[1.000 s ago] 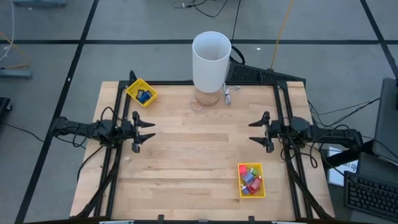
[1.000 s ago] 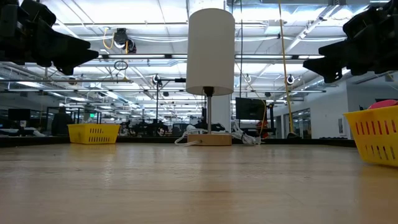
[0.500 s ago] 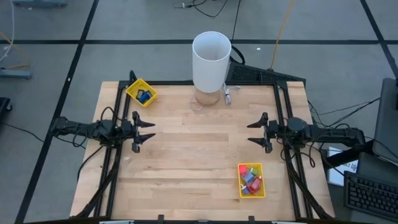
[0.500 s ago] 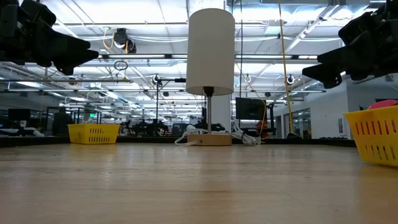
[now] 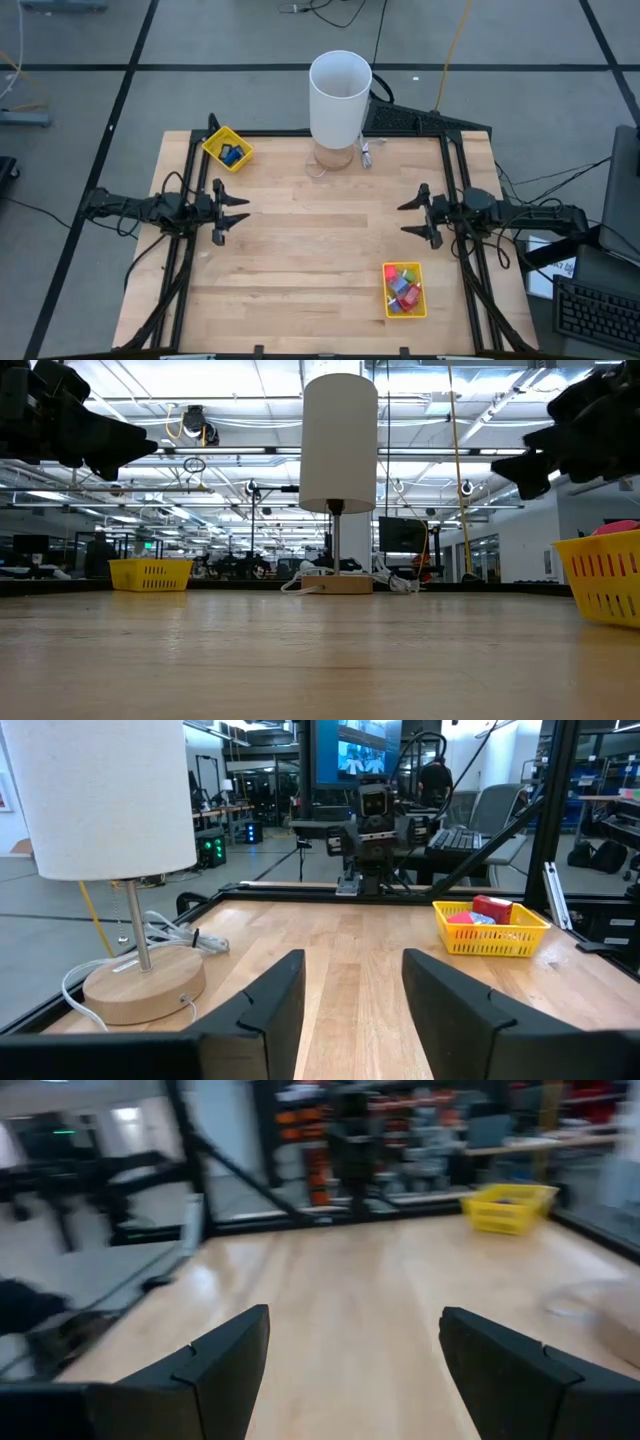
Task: Pick & Place Office items
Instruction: Return to Home Position
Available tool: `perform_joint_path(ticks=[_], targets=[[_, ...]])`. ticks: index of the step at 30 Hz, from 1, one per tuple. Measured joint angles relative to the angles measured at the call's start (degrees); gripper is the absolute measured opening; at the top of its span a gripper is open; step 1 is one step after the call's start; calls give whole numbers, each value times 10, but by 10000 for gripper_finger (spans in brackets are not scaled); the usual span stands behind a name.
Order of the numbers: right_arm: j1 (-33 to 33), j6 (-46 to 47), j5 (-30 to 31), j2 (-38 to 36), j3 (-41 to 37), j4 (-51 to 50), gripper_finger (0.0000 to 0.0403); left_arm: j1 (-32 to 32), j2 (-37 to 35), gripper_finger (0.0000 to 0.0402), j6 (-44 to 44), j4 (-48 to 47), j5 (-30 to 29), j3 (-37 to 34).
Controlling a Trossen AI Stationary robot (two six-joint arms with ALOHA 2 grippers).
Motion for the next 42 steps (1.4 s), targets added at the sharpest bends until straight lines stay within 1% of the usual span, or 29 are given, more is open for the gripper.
perform_joint_path(ticks=[2,8,23,29,34,42], targets=[[0,-9,-29,-1,0,6,279,0,0,165,0,0,0,0],[0,-38,-32,-4,0,37,279,0,0,163,0,0,0,0],[0,-45,-31,-3,0,37,279,0,0,205,0,0,0,0],[0,-45,-31,-3,0,37,279,0,0,216,0,0,0,0],[0,-45,-31,-3,0,37,279,0,0,211,0,0,0,0],[0,-45,-31,-3,0,37,279,0,0,190,0,0,0,0]])
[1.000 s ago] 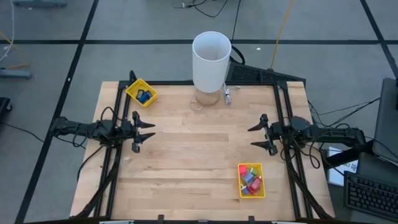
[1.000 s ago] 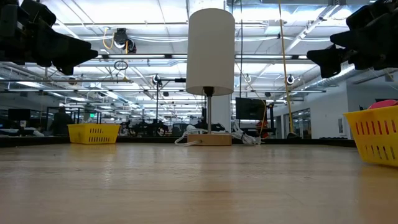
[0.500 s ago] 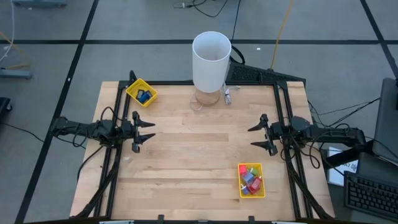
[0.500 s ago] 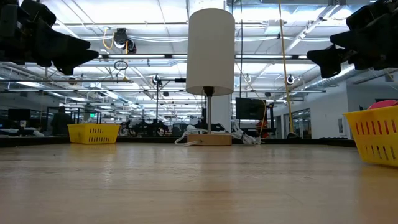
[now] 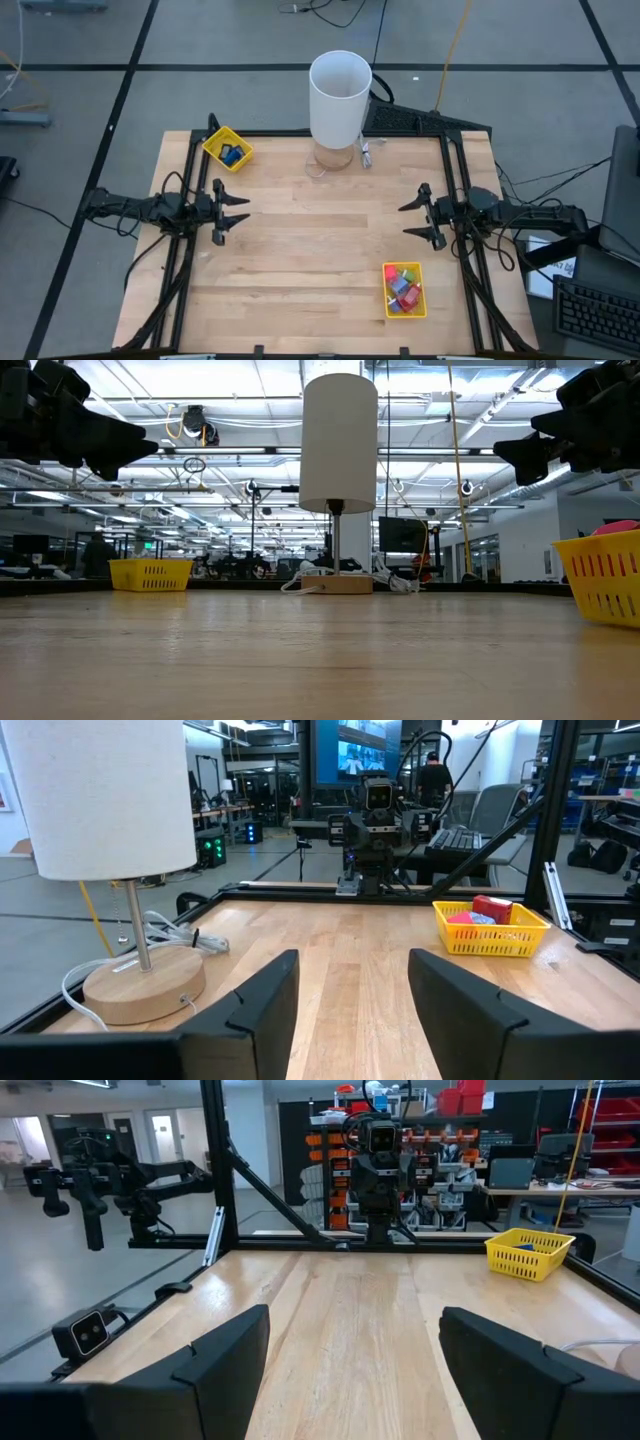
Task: Pick & Place Office items
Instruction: Return to Home Position
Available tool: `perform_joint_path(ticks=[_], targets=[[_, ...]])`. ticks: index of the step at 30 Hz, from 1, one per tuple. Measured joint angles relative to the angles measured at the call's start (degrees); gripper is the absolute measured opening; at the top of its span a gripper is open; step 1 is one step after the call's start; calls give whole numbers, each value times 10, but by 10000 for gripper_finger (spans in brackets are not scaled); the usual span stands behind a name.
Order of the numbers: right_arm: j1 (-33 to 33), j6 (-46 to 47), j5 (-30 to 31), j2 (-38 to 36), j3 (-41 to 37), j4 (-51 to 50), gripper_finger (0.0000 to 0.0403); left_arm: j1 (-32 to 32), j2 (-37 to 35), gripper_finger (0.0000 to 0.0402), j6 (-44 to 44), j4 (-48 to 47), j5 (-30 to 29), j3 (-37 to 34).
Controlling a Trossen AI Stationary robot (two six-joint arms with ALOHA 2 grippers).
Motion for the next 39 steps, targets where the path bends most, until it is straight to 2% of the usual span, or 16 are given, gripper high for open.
perform_joint_path(ticks=[17,39], targets=[[0,0,0,0,0,0,279,0,0,157,0,0,0,0],[0,0,0,0,0,0,279,0,0,212,0,0,0,0]])
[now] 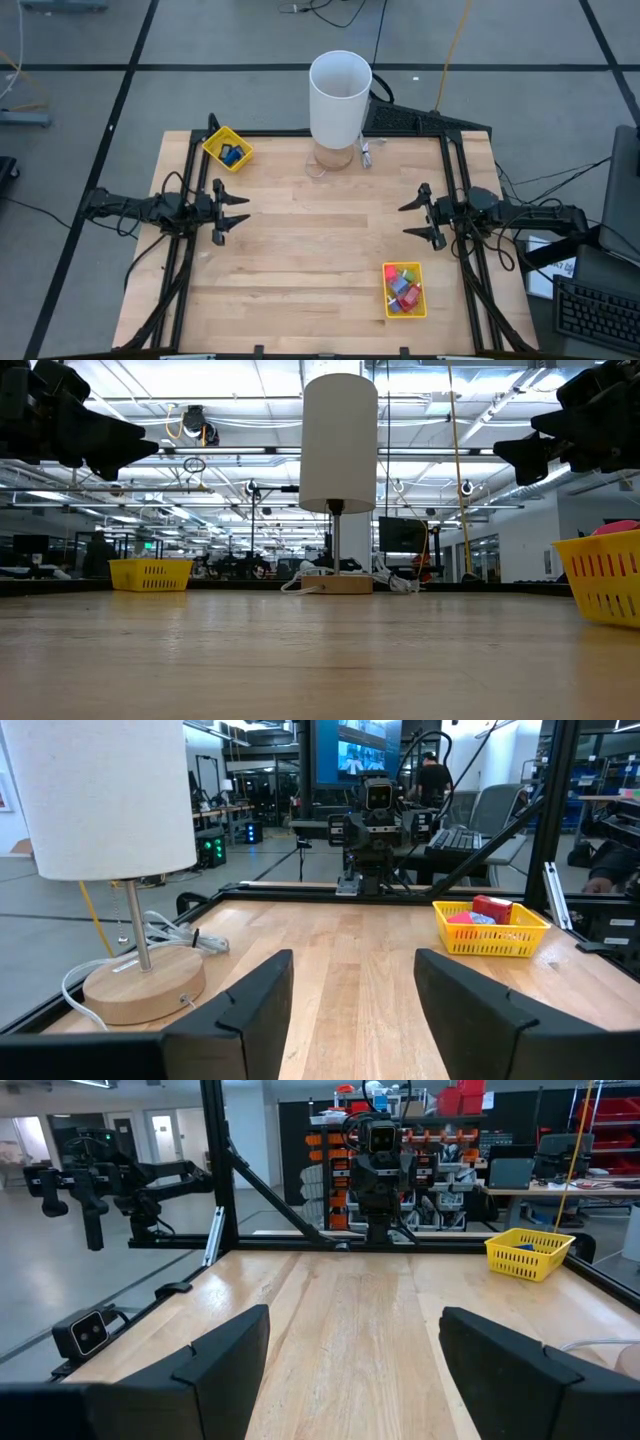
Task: Pick & Place Office items
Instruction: Return to Home Position
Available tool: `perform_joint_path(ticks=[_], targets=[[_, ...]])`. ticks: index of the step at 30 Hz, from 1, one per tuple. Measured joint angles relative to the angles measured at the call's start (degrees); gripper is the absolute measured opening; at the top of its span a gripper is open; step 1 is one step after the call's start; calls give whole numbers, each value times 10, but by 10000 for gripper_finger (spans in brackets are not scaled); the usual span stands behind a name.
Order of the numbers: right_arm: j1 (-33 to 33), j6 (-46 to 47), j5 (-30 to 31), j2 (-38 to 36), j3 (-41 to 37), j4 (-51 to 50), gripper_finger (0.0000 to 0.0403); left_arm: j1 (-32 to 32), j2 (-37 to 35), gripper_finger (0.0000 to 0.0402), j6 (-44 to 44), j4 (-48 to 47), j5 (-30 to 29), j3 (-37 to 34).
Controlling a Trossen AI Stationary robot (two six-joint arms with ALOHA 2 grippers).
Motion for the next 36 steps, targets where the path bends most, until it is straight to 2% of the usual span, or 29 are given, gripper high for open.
perform_joint_path(ticks=[6,28,36], targets=[[0,0,0,0,0,0,279,0,0,209,0,0,0,0],[0,0,0,0,0,0,279,0,0,157,0,0,0,0],[0,0,0,0,0,0,279,0,0,169,0,0,0,0]])
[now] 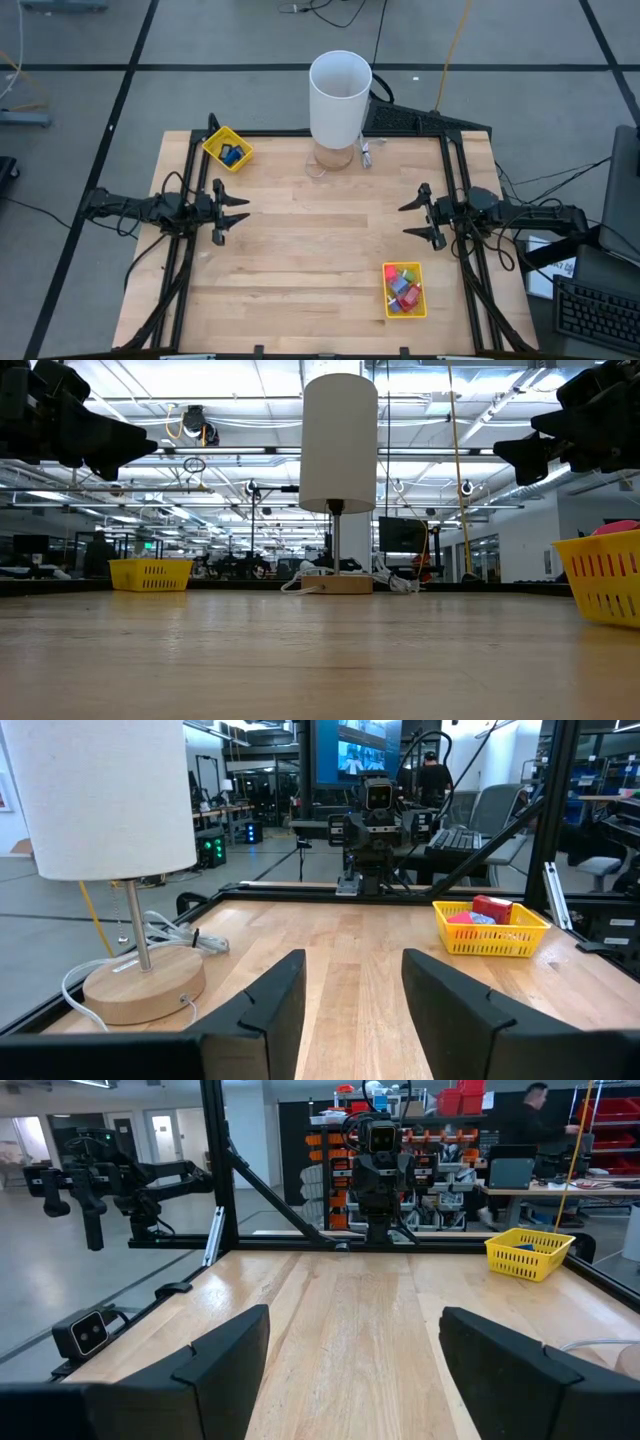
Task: Pick & Place Office items
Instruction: Return to Home Position
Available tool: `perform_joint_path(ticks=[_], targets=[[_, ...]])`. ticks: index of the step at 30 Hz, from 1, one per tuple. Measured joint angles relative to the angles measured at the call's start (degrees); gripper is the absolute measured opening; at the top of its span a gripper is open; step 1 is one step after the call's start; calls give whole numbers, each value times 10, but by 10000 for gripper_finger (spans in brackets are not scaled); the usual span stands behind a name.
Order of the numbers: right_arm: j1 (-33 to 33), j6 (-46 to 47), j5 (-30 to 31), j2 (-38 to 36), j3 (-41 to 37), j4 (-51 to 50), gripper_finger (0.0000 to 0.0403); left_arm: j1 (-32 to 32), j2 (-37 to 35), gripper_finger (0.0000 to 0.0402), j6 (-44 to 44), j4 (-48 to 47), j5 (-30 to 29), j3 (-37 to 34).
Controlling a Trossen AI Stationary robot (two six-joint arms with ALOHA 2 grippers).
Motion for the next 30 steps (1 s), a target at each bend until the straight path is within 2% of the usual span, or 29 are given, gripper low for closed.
perform_joint_path(ticks=[18,30], targets=[[0,0,0,0,0,0,279,0,0,215,0,0,0,0],[0,0,0,0,0,0,279,0,0,197,0,0,0,0]])
